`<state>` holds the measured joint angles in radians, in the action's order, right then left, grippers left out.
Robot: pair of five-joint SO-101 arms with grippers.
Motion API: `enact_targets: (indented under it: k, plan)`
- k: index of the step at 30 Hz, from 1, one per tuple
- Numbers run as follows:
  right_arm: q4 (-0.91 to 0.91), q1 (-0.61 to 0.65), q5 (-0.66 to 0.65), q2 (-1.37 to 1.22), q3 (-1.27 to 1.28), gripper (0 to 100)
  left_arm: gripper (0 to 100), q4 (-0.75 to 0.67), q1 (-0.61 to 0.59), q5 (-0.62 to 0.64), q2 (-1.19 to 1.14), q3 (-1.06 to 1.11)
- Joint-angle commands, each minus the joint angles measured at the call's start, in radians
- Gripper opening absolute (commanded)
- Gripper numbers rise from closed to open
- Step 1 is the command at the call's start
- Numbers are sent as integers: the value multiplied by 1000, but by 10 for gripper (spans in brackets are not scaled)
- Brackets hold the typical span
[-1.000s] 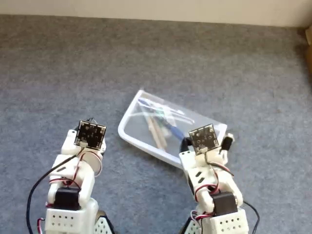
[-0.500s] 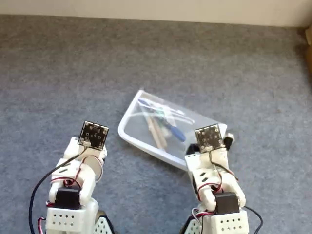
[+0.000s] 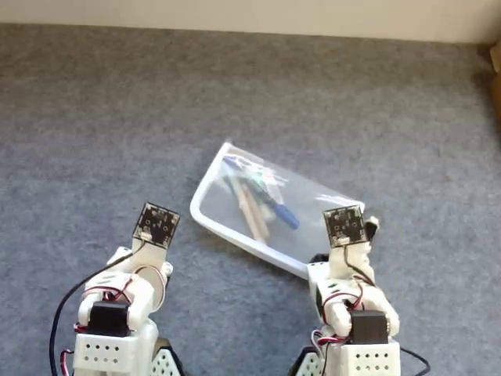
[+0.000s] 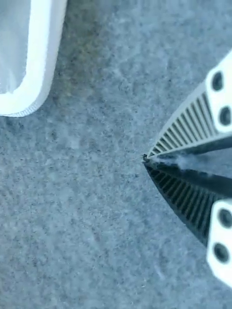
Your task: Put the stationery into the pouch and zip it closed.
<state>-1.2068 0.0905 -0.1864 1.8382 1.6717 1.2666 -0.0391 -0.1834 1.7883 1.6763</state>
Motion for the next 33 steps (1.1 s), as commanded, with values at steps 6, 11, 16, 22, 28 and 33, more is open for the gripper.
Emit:
enact_targets:
  k: [6, 11, 16, 22, 28, 33]
  plan:
    - [-47, -91, 31, -2, 107, 6, 10, 18, -5, 11, 7, 21]
    - [-47, -90, 31, -2, 107, 6, 10, 18, -5, 11, 7, 21]
    - [-47, -90, 31, -2, 107, 6, 10, 18, -5, 11, 7, 21]
    - [-47, -90, 31, -2, 107, 6, 10, 18, -5, 11, 7, 21]
    - [-47, -90, 31, -2, 107, 6, 10, 18, -5, 11, 7, 21]
    - [-47, -90, 31, -2, 107, 6, 10, 18, -5, 11, 7, 21]
